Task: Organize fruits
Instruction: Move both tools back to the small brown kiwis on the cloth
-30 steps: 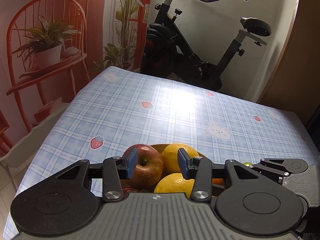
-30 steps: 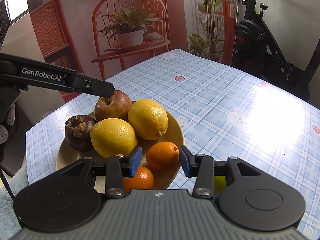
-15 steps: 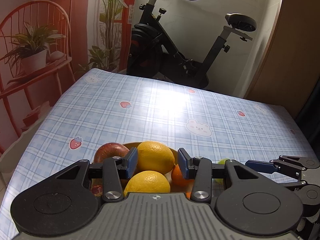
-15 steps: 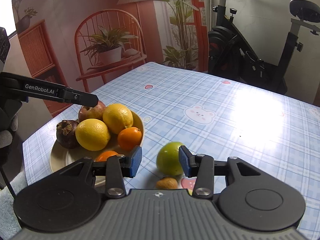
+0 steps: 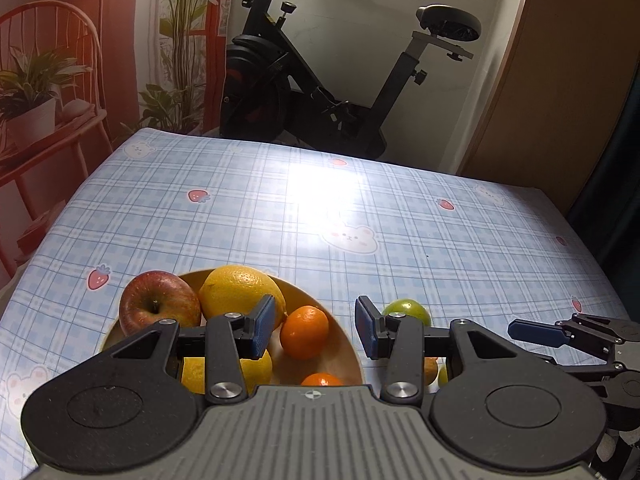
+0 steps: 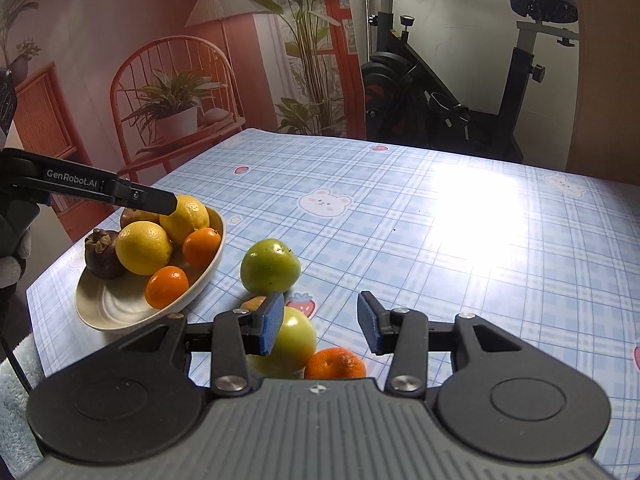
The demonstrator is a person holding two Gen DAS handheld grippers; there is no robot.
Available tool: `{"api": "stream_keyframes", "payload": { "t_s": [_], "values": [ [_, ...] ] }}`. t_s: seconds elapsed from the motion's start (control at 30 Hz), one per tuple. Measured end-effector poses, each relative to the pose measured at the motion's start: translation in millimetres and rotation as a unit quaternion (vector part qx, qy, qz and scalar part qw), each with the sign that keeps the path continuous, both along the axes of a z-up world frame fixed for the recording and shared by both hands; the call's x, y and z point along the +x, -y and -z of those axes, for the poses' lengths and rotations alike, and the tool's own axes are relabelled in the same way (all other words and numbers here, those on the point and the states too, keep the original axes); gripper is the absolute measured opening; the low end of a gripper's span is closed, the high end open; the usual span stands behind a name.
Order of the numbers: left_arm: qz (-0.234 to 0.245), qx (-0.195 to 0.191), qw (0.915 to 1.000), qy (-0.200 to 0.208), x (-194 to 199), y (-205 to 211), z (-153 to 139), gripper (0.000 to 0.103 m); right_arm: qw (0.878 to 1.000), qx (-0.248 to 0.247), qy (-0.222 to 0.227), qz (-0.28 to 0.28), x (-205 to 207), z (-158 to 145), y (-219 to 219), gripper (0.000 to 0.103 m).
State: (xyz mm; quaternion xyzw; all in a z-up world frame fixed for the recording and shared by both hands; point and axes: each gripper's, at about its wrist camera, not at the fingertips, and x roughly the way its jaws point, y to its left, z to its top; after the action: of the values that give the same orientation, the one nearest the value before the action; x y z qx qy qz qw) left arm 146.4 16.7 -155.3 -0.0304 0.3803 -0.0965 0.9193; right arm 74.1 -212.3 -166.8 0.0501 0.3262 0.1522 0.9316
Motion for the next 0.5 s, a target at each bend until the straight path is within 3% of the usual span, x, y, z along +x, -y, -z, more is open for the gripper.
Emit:
{"api": "stream_keyframes", "payload": {
  "t_s": [0.27, 0.5],
  "values": [
    [0.040, 0.015, 0.9991, -0.006, -5, 11, 6, 0.045, 1.000, 0.015, -0.002, -0.010, -21, -4, -3, 0.044],
    [0.044, 0.013, 0.9989, -0.008, -11, 13, 12, 0.045, 0.999, 0.004, -0.016, -0.035, -41, 1, -22, 0.044]
  ]
}}
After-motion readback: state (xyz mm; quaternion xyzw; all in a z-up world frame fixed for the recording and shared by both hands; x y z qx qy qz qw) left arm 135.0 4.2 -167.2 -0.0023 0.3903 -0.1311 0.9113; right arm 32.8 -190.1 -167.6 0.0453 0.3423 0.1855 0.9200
